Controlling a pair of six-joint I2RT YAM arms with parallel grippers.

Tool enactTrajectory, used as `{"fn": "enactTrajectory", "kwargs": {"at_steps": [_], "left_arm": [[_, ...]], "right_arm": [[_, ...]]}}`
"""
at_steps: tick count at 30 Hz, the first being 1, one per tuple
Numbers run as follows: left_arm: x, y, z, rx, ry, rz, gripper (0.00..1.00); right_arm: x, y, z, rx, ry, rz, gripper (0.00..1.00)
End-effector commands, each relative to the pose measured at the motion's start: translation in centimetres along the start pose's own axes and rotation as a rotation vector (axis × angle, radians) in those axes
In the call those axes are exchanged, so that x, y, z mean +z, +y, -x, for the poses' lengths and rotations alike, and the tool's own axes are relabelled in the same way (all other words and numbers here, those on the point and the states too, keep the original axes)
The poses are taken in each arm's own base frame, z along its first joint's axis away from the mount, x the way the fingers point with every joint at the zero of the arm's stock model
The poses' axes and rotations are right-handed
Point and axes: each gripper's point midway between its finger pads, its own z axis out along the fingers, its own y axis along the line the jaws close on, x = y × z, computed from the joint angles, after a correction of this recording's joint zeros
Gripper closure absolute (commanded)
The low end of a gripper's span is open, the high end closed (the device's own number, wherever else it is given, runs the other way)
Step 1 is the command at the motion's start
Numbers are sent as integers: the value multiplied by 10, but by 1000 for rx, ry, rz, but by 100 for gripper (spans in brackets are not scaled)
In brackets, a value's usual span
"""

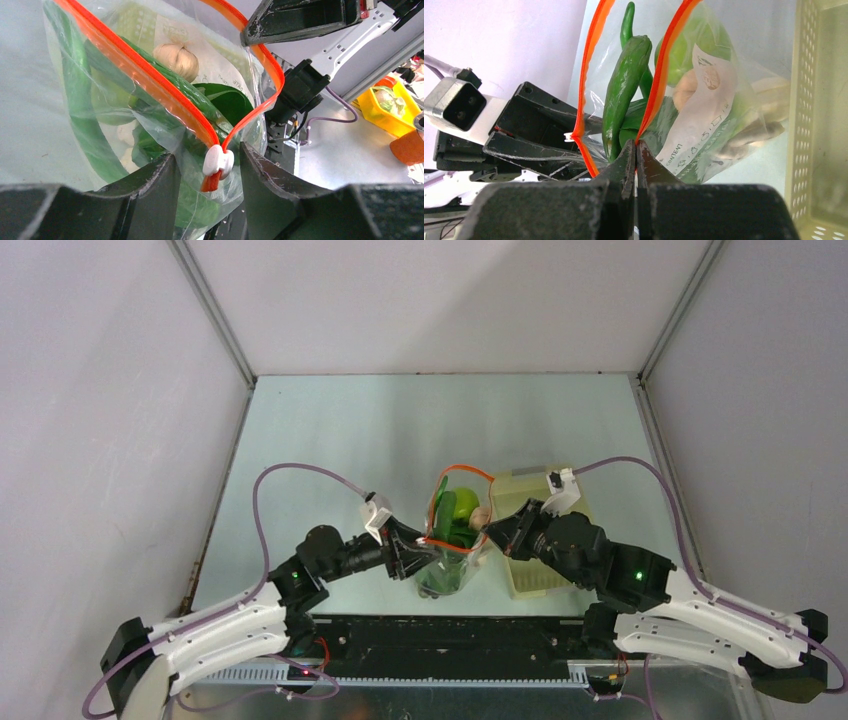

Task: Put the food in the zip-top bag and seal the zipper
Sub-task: Adjust the zipper food storage bag at the center of the board.

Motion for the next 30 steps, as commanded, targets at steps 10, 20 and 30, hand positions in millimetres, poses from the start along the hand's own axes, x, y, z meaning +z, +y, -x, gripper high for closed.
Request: {"fn": "enactTrajectory", "kwargs": {"at_steps": [10, 20, 30], "left_arm": [[1, -8, 7, 3, -131, -70, 42], [-1, -9, 7, 5, -166, -74, 51], [-4, -8, 5, 19, -196, -78, 76]], "right_arm": [[1, -5, 9, 127, -67, -5, 100], [2, -10, 6, 149, -63, -26, 100], [1, -17, 6, 163, -77, -42, 100]]}}
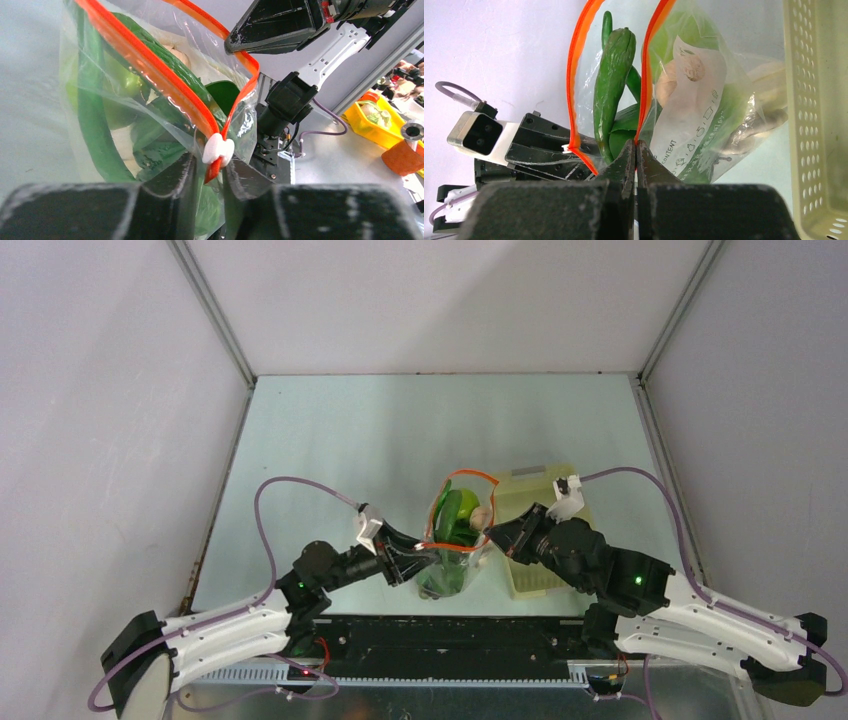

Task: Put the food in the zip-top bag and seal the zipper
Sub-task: Adjust the zipper food storage bag at the center of the board.

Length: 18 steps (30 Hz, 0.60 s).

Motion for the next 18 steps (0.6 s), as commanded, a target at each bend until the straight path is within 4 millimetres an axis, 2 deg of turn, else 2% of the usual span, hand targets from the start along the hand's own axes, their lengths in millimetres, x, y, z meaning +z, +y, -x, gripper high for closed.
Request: {"fn": "enactTrajectory", "kwargs": {"at_steps": [1, 3, 7, 8, 9, 12, 13, 14, 17, 18], "left_arm": [[2, -8, 15, 26, -63, -32, 84], [2, -9, 16, 26, -61, -34, 98], [3, -13, 19, 44, -34, -40, 100], [4, -16, 25, 54, -38, -46, 100], [2, -15, 23, 68, -16, -37, 100], [2, -21, 36, 110, -4, -38, 100], [0, -20, 34, 127, 16, -33, 100], [1, -24, 41, 139, 14, -43, 100], [-1, -24, 39, 172, 62, -38, 100], [0, -26, 41, 180, 66, -42, 100]], "right_arm": [[0, -1, 11, 33, -55, -13, 100], [-1, -2, 12, 28, -58, -15, 100], [-2, -1, 17, -38, -78, 1, 98], [-3, 3, 21, -50, -92, 19, 89], [-4, 5, 22, -117, -97, 37, 84], [-8, 32, 28, -288, -115, 171, 63], [-10, 36, 26, -410, -106, 208, 61], [-12, 42, 30, -515, -125, 243, 55], [-20, 57, 26, -716, -119, 355, 42], [-24, 63, 31, -785, -142, 384, 38]]}}
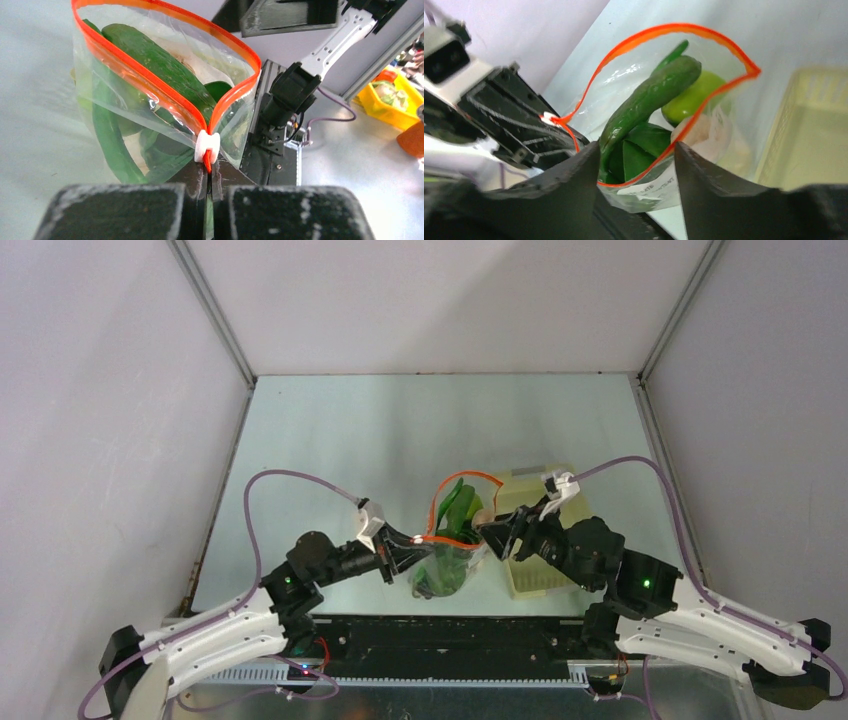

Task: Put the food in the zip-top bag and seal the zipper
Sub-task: Adjust the zipper food storage bag at the center of the board, then zip the zipper food storage bag at the center of the board.

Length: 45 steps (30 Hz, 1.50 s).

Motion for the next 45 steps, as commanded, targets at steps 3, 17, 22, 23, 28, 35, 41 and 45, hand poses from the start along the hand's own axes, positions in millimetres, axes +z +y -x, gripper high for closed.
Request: {"fn": "enactTrajectory", "kwargs": {"at_steps": [3, 17, 22, 23, 28, 35, 41, 45], "left_arm": [[-1, -10, 18, 122, 30, -33, 100], [-2, -27, 34, 196, 63, -109, 100], [-3, -28, 39, 199, 53, -105, 100], [-3, -28, 39, 197, 57, -104, 100], [-4, -32, 37, 202, 72, -129, 100], [-4, -32, 35, 210, 87, -135, 100], [-4, -33, 33, 210, 96, -141, 100], [-4, -34, 33, 210, 99, -150, 100]], "right_arm": [[-16, 53, 37, -504, -115, 325, 30], [-10, 130, -21, -957, 208, 895, 31], [8, 131, -30, -951, 275, 901, 38], [10, 132, -29, -942, 272, 903, 39], [24, 127, -35, -914, 304, 888, 44], [30, 129, -32, -880, 297, 921, 49], [37, 128, -39, -860, 324, 923, 53], [41, 128, -41, -858, 330, 921, 57]]}}
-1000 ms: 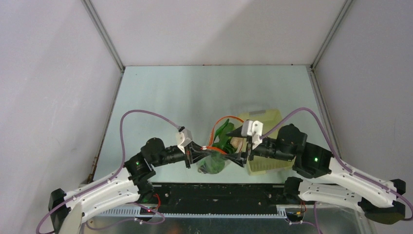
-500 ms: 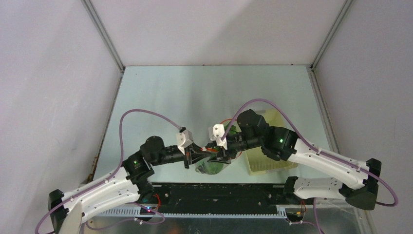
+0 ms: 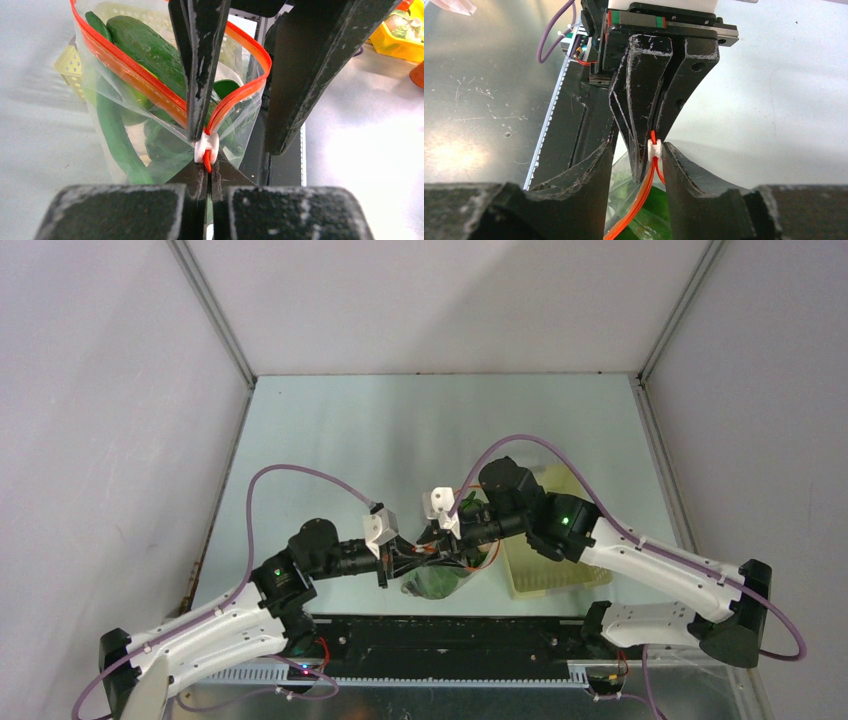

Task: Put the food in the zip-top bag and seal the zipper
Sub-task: Zip the zipper food storage bag at the center of the board.

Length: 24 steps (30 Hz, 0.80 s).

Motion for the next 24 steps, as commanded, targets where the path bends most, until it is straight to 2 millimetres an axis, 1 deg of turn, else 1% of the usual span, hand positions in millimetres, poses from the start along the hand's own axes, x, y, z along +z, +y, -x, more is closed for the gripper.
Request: {"fn": "enactTrajectory", "kwargs": {"at_steps": [1, 6, 7, 8, 9, 11, 15, 17, 18, 21, 23, 24], "left_arm": [[-1, -12, 39, 72, -99, -50, 100], [-2, -13, 41, 76, -108, -51, 100], [-3, -13, 42, 78, -111, -51, 100], [-3, -13, 42, 78, -112, -48, 100], [-3, -13, 42, 79, -114, -47, 100], [-4, -13, 43, 76, -122, -43, 100], [-7, -8, 44, 47, -148, -5, 100], [-8, -8, 42, 39, -161, -3, 100], [-9, -8, 44, 40, -172, -3, 100], [-10, -5, 41, 21, -177, 18, 100], [-11, -4, 42, 20, -185, 23, 100], [-11, -4, 42, 21, -189, 23, 100]], "right_arm": [[-1, -4, 26, -26, -63, 4, 58], [2, -6, 21, -17, -44, 2, 62], [2, -6, 20, -12, -37, 5, 67], [2, -5, 19, -8, -31, 8, 69], [2, -5, 18, -6, -28, 11, 75], [1, -5, 16, -2, -17, 8, 82], [-2, -8, 7, 11, 21, -20, 91], [-4, -9, 4, 16, 36, -30, 94], [-4, -9, 1, 17, 44, -31, 97], [-6, -10, -1, 19, 55, -37, 97], [-7, -8, -2, 18, 58, -26, 96], [-7, -6, -3, 15, 61, -17, 97]]}}
